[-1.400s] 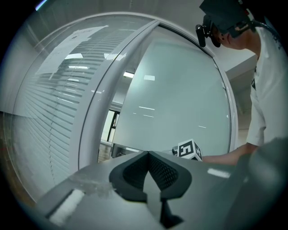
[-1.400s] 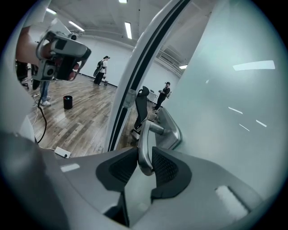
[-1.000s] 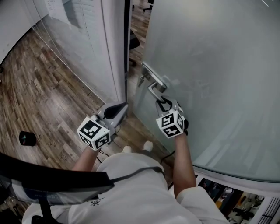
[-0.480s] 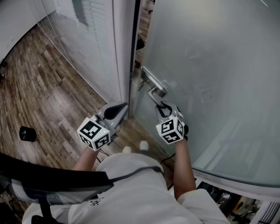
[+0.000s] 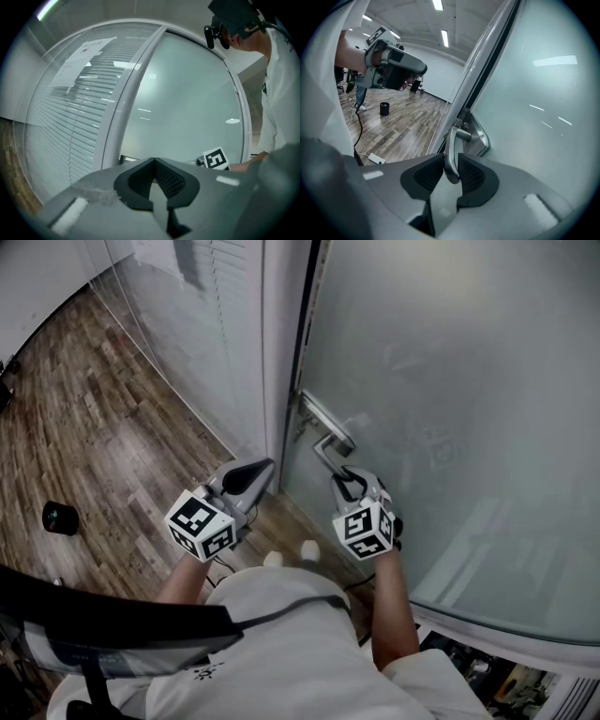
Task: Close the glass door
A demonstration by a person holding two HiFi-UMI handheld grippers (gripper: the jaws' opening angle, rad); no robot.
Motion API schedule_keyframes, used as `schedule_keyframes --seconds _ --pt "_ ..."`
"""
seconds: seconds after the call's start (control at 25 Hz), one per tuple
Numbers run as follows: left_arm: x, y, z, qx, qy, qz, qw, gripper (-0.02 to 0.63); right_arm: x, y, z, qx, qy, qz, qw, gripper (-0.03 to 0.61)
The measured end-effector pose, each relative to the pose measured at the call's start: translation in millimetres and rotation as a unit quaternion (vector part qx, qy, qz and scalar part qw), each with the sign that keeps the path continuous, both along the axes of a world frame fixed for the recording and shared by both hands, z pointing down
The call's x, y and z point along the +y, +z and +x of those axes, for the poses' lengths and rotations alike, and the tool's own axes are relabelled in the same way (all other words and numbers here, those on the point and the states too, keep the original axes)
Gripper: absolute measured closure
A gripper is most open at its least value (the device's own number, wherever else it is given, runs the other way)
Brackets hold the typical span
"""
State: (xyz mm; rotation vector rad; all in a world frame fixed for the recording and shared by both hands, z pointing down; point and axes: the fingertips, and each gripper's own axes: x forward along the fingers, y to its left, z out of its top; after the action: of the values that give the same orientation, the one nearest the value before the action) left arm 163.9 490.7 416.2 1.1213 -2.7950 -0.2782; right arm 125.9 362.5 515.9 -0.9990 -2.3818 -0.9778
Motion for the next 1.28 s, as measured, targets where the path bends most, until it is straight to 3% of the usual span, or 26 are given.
schedule_keyframes --seconds 0.28,0.68,1.0,1.28 --pt "-2 2 8 -0.005 0.006 0.003 1.0 0.611 12 4 22 0.006 -0.019 0.001 1.0 0.484" --pt "1 -4 12 -0.008 0.001 0.005 1.0 0.61 14 -1 24 0.007 -0.023 0.009 1.0 0.486" --pt "0 -11 13 -0.01 -0.001 0.005 0.9999 0.611 14 -7 25 0.004 -0.01 0.002 1.0 0.479" --pt "-5 -20 9 -0.013 0.011 0.01 0.9998 0.611 12 -26 24 -0.012 0.016 -0.03 0.999 0.46"
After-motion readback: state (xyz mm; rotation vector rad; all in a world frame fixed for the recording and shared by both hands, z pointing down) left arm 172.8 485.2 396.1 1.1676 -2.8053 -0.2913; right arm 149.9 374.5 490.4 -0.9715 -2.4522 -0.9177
